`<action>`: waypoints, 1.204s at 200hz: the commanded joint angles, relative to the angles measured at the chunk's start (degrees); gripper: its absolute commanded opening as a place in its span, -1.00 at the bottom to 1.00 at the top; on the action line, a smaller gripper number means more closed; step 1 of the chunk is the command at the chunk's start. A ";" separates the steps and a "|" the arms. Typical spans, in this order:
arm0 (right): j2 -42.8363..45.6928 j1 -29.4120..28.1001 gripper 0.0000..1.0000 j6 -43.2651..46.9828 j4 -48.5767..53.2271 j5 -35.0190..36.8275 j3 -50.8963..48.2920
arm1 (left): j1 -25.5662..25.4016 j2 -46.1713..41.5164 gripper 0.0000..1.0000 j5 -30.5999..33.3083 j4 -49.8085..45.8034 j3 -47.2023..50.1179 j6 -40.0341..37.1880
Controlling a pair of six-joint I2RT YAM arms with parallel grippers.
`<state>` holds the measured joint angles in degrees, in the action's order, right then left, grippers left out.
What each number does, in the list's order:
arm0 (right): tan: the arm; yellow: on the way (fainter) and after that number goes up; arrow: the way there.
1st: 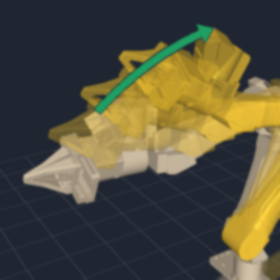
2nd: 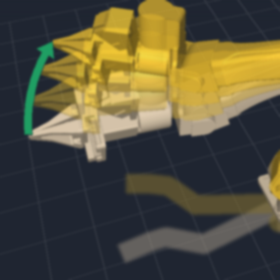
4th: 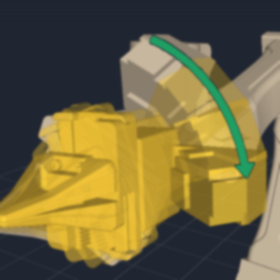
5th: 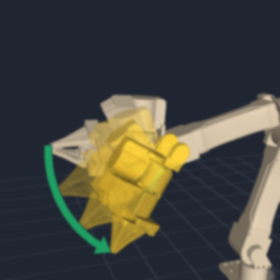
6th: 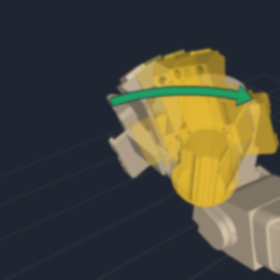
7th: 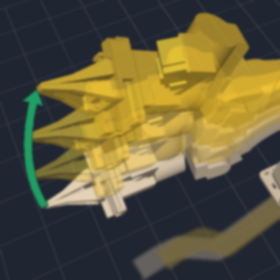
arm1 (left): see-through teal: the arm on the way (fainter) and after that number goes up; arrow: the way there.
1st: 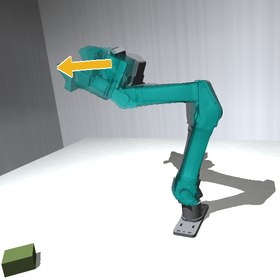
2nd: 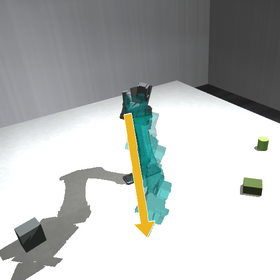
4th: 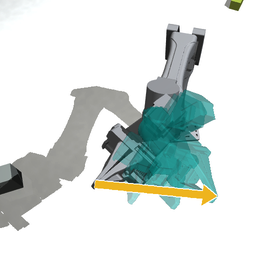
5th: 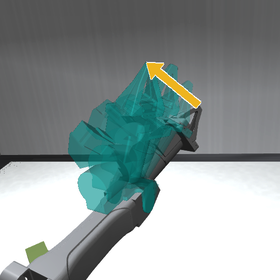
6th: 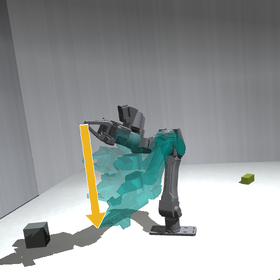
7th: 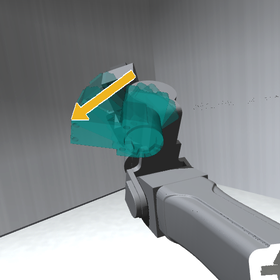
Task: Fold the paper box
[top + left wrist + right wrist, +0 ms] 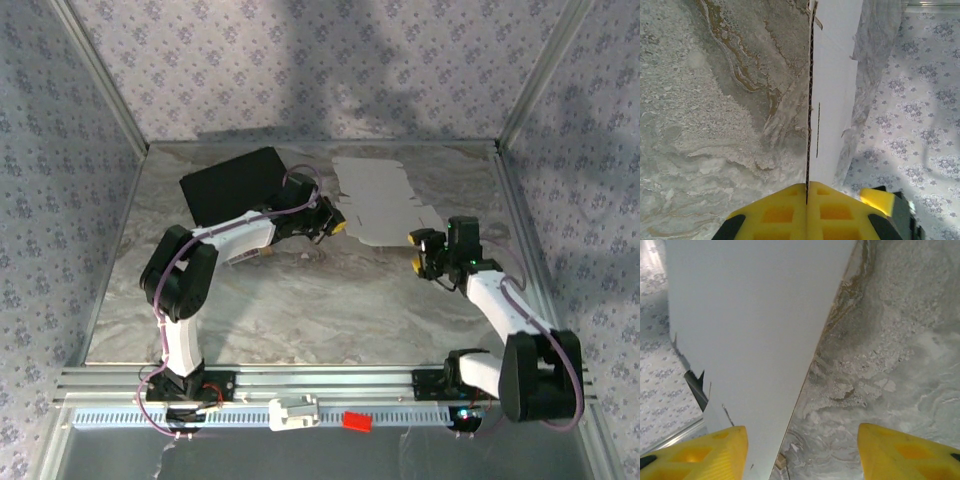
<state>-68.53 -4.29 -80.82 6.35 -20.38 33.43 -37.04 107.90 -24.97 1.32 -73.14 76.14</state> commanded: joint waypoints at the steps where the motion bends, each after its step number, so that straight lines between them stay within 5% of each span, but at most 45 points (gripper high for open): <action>1: -3.31 -0.96 0.18 -4.11 -5.92 -0.26 0.54 | -0.30 0.51 -1.00 0.37 1.84 -2.68 1.00; 77: -12.69 -1.33 -0.41 -4.74 -12.63 -0.32 5.39 | -0.40 0.56 -1.00 0.02 0.46 -3.15 0.41; 130: -10.57 -1.10 -0.99 3.14 1.31 2.48 11.67 | -0.40 0.56 -1.00 -0.58 -2.08 -4.77 -0.92; 150: -9.51 -0.15 -1.00 14.57 14.08 6.40 19.60 | -0.64 -0.83 -0.12 -0.16 -8.48 -7.87 -3.66; 164: -9.43 0.09 -1.00 25.22 23.32 10.42 28.15 | -0.96 -3.85 0.18 2.85 -16.11 -10.56 -7.71; 204: -8.99 -1.34 -1.00 54.00 33.37 17.21 49.69 | -0.80 -11.62 0.16 11.49 -33.45 -21.80 -21.22; 241: -8.39 -12.53 -1.00 85.23 34.84 26.62 57.29 | -0.40 -12.66 -0.04 16.69 -39.82 -33.69 -46.60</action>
<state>-78.04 -9.72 -24.14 35.46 -1.39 88.07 -37.52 97.69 -13.69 -30.81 -100.86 50.48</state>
